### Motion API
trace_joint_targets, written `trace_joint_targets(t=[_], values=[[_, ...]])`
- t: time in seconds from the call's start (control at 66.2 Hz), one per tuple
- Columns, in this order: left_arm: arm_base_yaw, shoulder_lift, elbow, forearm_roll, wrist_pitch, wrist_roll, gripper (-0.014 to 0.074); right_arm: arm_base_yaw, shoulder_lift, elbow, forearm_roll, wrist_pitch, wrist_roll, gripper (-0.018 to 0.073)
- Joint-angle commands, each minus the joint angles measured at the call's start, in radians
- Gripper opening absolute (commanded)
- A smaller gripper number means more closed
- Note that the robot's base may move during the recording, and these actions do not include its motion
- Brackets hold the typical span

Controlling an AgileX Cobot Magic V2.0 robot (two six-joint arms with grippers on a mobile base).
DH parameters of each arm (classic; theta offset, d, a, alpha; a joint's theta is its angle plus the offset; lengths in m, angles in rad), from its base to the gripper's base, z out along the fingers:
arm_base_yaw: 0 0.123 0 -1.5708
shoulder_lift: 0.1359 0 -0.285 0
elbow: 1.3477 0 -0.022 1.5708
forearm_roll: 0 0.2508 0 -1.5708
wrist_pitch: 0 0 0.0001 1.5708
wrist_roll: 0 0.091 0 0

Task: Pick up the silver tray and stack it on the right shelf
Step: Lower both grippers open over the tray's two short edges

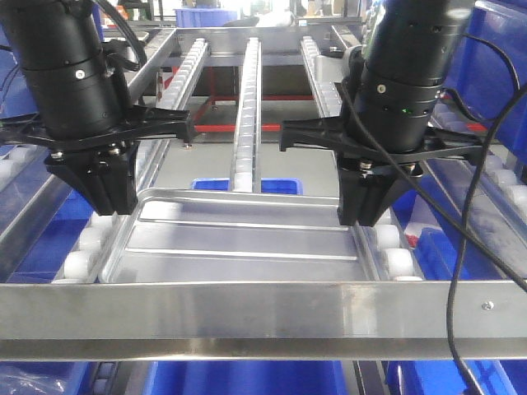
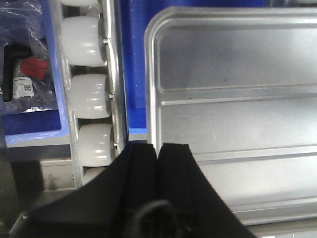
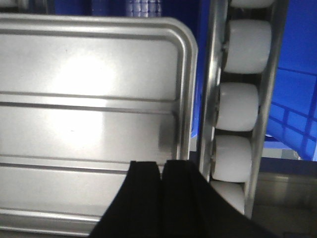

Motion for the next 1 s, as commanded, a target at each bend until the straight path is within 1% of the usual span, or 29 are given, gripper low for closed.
trace_joint_targets(t=[0.0, 0.106, 0.151, 0.181, 0.196, 0.212, 0.272, 0.287, 0.317, 0.348, 0.393, 0.453, 0.574, 0.982], values=[[-0.005, -0.038, -0.03, 0.007, 0.004, -0.006, -0.009, -0.004, -0.048, -0.034, -0.002, -0.022, -0.011, 0.0057], [-0.005, -0.038, -0.03, 0.011, 0.013, -0.012, -0.0073, -0.004, -0.048, -0.034, -0.002, -0.011, -0.011, 0.0059], [-0.005, -0.038, -0.03, 0.013, 0.013, -0.012, -0.0003, -0.004, -0.048, -0.034, 0.001, -0.015, -0.011, 0.0069], [-0.005, -0.038, -0.03, 0.013, 0.013, -0.012, 0.0038, -0.004, -0.048, -0.034, 0.002, -0.017, -0.011, 0.0091], [-0.005, -0.038, -0.03, 0.013, 0.011, -0.012, 0.0071, -0.004, -0.048, -0.034, 0.002, -0.02, -0.011, 0.0108], [-0.005, -0.038, -0.03, 0.013, 0.01, -0.012, 0.0122, -0.004, -0.048, -0.034, 0.002, -0.022, -0.011, 0.0127], [-0.005, -0.038, -0.03, 0.009, -0.004, -0.012, 0.0252, -0.004, -0.048, -0.034, 0.002, -0.026, -0.011, 0.0232], [-0.005, -0.038, -0.03, 0.007, -0.007, -0.012, 0.0277, -0.005, -0.048, -0.034, 0.002, -0.025, -0.011, 0.0278], [-0.005, -0.038, -0.03, 0.004, -0.015, -0.012, 0.032, -0.007, -0.048, -0.034, 0.002, -0.022, -0.011, 0.034], [-0.005, -0.038, -0.03, 0.004, -0.024, -0.012, 0.0332, -0.006, -0.045, -0.034, 0.002, -0.02, -0.011, 0.0384], [-0.005, -0.038, -0.03, 0.001, -0.041, -0.012, 0.0328, -0.006, -0.039, -0.034, 0.002, -0.019, -0.011, 0.0475], [-0.005, -0.038, -0.03, 0.0, -0.06, -0.012, 0.0306, -0.008, -0.028, -0.034, 0.002, -0.019, -0.011, 0.0517], [-0.005, -0.038, -0.03, 0.0, -0.092, -0.012, 0.0274, -0.008, -0.008, -0.034, 0.002, -0.022, -0.011, 0.0519], [-0.005, -0.019, -0.024, 0.002, -0.106, -0.012, 0.0273, -0.037, 0.004, -0.034, 0.002, -0.041, -0.011, 0.0519]])
